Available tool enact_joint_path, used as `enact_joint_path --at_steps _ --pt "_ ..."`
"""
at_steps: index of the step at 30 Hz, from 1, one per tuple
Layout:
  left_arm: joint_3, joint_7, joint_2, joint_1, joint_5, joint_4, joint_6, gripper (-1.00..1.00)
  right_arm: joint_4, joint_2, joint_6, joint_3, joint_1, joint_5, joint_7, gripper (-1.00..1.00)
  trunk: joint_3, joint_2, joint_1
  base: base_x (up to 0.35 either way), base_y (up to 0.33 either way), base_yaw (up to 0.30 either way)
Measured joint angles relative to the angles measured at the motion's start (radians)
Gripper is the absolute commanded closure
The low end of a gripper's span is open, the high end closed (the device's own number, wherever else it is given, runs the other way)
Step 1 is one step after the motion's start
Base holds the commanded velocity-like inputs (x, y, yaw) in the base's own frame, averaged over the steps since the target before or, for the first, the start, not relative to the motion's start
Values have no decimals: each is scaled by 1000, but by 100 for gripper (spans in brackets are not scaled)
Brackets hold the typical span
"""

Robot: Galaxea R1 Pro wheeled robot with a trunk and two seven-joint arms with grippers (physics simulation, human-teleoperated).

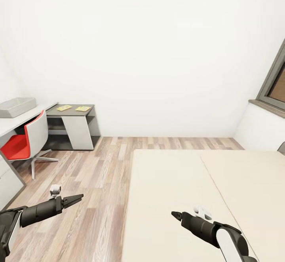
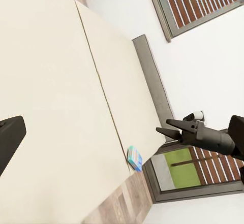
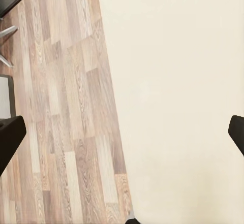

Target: Put all the toys in the child's room - the three board games (two on the bed and one on the table), the two jigsaw puzzles on the table, and the tennis ball on the table - inside the toy box on the table in the child's room.

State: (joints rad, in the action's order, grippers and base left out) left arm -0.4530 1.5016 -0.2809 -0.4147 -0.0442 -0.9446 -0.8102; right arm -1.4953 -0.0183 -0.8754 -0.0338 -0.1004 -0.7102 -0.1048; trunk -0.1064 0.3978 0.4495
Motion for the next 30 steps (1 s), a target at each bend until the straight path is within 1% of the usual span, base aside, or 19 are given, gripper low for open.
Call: enact_joint_path --at_steps 30 --pt "-3 3 0 0 0 0 0 -100 0 0 0 0 0 0 0 -100 0 0 0 -5 0 0"
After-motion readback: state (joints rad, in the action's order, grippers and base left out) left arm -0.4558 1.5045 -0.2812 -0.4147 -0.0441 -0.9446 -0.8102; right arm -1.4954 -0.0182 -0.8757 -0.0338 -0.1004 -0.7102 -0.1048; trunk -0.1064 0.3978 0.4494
